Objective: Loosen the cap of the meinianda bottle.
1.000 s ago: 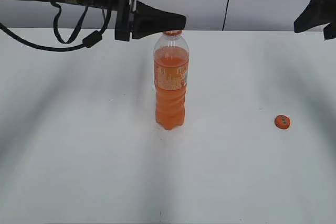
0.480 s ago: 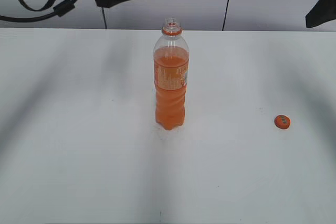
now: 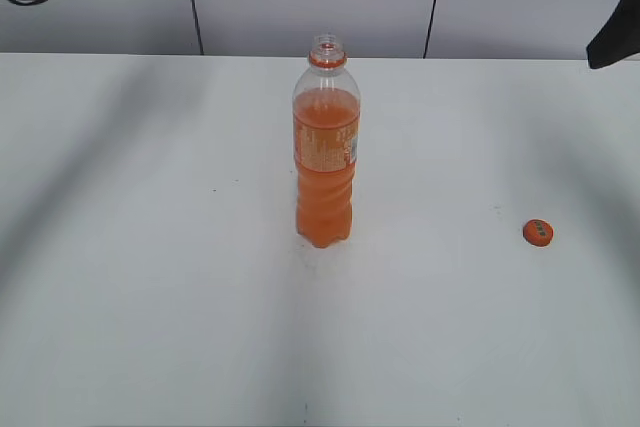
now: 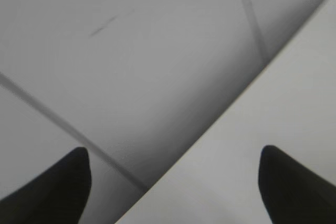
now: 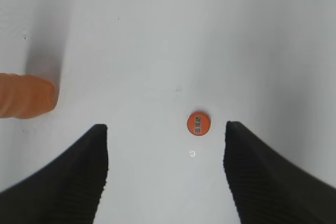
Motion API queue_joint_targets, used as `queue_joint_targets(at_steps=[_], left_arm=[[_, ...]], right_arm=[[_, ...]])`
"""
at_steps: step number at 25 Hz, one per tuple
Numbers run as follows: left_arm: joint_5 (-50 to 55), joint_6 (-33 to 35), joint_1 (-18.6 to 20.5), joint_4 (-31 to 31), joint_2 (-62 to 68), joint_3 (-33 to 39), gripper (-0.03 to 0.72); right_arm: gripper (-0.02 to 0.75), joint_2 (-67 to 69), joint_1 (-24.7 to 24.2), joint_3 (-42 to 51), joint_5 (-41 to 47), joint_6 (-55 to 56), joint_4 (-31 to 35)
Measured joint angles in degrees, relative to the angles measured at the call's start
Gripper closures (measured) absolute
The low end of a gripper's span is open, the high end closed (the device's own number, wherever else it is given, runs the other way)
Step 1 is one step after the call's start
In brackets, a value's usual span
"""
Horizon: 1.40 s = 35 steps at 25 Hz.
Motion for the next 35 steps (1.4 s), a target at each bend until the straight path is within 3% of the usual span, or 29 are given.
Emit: queue_joint_targets(at_steps=[3,6,12,17,24,28,35], left_arm=[[10.6,-0.2,0.3,-13.0,0.0,0.3,0.097],[11.3,-0.1,0.2,-21.3,0.0,0.7,0.097],[10.1,0.0,-1.2,-29.6,0.0,0.7,0.097],[12.5,0.0,-1.3,-32.6,0.0,0.7,0.097],[17.8,0.7,-0.9,-51.4,0.0,0.7,0.097],[19.5,10.8,-0.9,-57.3,0.0,0.7,0.097],[28.0,38.9,-0.9,-78.7,0.0,0.7,0.097]], right_arm=[[0.223,0.0,0.0,0.0,1.1,0.0,0.0],[0.223,0.0,0.0,-0.2,2.6,-0.1,-0.1],[0.223,0.0,0.0,-3.5,6.7,0.0,-3.0],[0.223,0.0,0.0,-7.6,9.6,0.0,-4.2],[0.223,0.0,0.0,-10.2,10.2,0.0,-4.2],[0.223,0.0,0.0,-10.2,10.2,0.0,-4.3],[0.223,0.0,0.0,-10.2,10.2,0.0,-4.3]])
